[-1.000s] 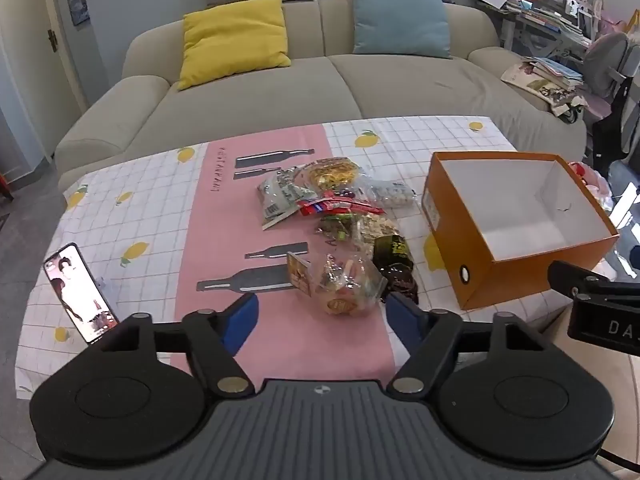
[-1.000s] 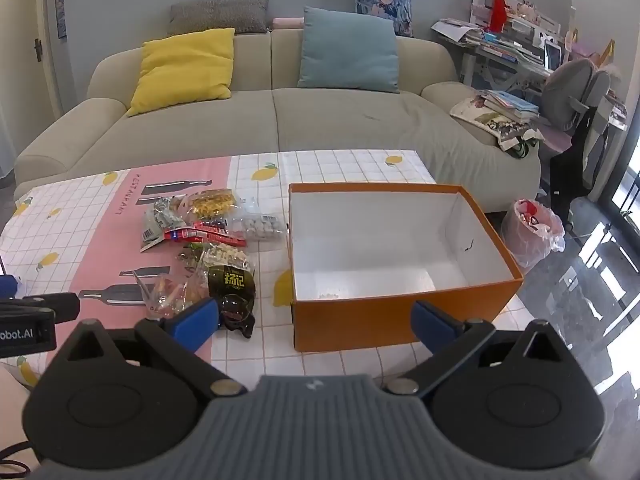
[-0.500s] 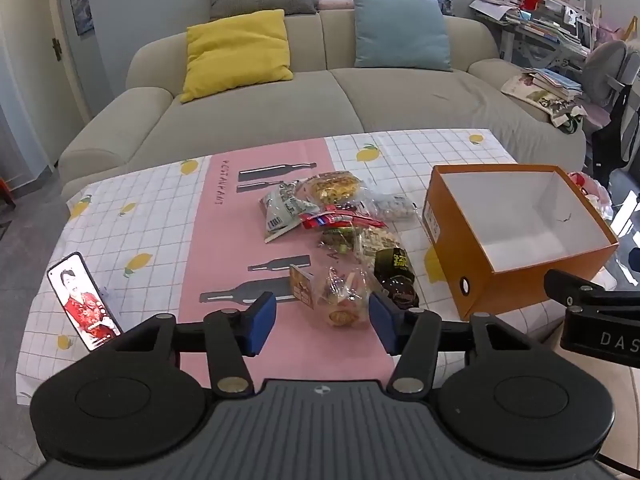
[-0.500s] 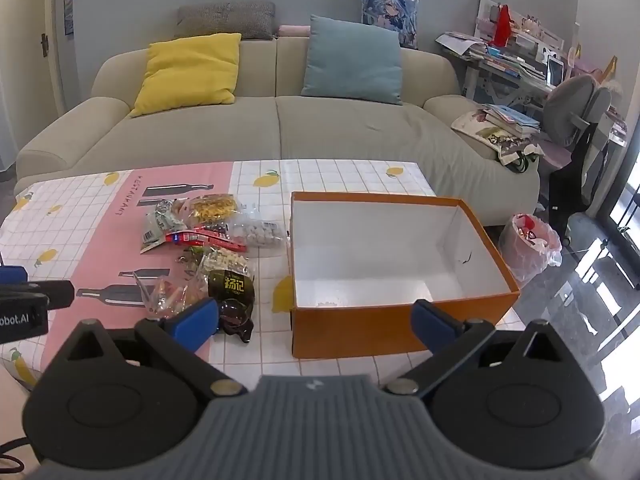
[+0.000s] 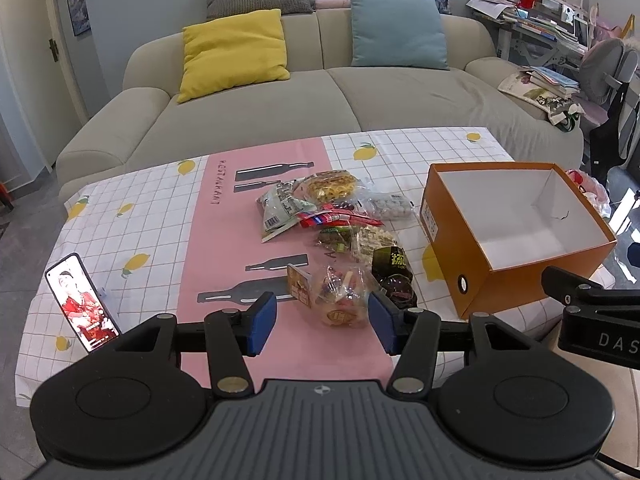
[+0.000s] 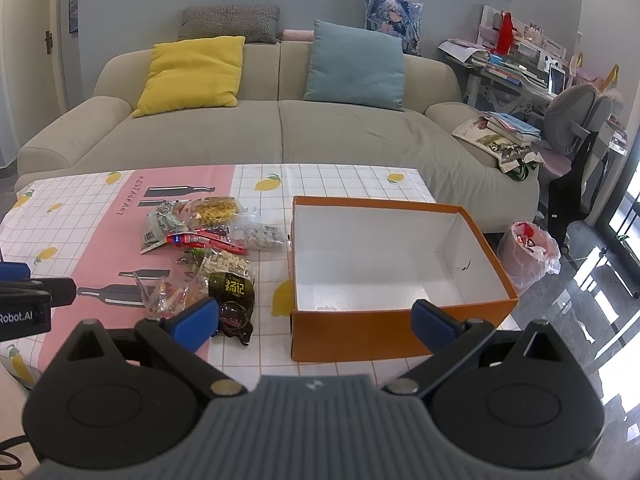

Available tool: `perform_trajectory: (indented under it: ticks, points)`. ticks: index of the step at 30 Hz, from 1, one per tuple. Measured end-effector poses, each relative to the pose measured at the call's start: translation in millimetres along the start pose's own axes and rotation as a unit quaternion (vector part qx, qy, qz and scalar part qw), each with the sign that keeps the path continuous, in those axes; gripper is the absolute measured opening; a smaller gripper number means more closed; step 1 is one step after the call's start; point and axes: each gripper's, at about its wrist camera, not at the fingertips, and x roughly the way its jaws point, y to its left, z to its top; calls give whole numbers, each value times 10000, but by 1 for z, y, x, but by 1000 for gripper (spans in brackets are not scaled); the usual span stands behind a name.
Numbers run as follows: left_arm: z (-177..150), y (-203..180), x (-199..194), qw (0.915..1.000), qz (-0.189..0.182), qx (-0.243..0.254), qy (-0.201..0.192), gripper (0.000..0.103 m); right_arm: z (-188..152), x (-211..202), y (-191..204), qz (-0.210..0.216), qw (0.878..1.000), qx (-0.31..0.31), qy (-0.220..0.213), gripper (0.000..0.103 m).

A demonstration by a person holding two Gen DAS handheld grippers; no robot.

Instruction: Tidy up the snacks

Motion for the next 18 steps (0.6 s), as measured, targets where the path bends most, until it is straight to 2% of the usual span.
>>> perform_trajectory:
  ticks: [18]
  points:
    - [0,-1,0,10000,17,31,-30,63,-1,0,2,14,10000,-19,-18,100]
